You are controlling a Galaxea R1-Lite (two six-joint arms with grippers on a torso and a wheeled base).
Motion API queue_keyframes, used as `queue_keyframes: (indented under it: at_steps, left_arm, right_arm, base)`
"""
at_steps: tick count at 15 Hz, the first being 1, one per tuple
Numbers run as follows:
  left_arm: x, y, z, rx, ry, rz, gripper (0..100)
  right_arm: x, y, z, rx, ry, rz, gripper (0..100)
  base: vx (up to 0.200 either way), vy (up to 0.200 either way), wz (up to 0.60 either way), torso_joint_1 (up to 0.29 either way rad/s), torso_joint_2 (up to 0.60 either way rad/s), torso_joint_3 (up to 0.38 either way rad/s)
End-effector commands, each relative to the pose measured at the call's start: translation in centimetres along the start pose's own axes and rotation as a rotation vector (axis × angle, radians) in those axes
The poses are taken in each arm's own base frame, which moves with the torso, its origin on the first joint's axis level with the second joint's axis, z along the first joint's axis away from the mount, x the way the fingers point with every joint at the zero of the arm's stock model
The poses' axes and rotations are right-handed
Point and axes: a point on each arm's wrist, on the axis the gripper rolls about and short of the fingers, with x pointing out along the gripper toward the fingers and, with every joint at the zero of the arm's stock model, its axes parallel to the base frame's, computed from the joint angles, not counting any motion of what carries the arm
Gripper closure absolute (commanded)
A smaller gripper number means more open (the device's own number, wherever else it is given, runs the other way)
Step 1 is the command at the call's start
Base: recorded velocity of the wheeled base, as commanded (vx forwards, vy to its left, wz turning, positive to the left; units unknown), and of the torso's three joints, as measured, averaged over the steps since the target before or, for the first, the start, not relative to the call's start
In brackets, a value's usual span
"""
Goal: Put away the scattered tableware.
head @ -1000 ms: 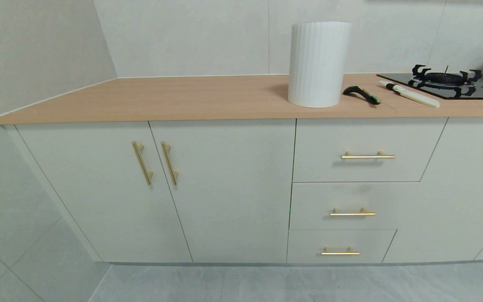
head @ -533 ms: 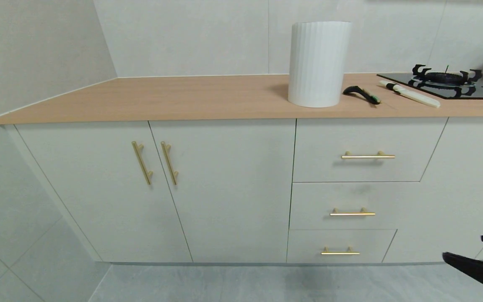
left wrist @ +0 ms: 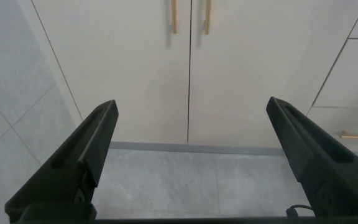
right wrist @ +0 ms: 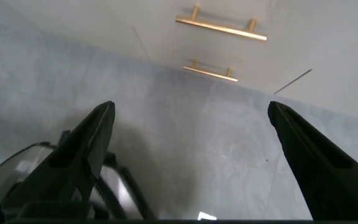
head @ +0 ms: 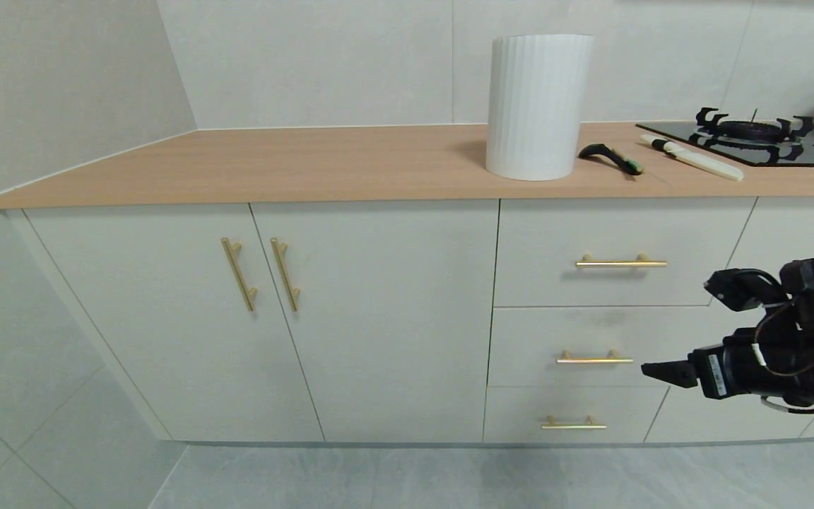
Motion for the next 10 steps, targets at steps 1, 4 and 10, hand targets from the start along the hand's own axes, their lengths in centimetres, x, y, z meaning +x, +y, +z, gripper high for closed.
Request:
queue_keyframes:
  at_steps: [1,4,10]
  left_arm:
    - [0.0,0.0,0.0,0.0,0.0,0.0,0]
    - [0.0,0.0,0.0,0.0,0.0,0.0,0]
    - [0.0,0.0,0.0,0.0,0.0,0.0,0]
  right_arm:
    - [3.6,-0.5,-0.6,0.016,0.09,0.005,0]
    - [7.3,-1.1,-1.8,0.017,0.118,-0.047,0]
    - [13.5,-0.4,-3.5,0.053,0.024,-0.169,0]
  base:
    - [0.0,0.0,0.0,0.0,0.0,0.0]
    - [0.0,0.0,0.0,0.0,0.0,0.0]
    - [0.0,0.0,0.0,0.0,0.0,0.0]
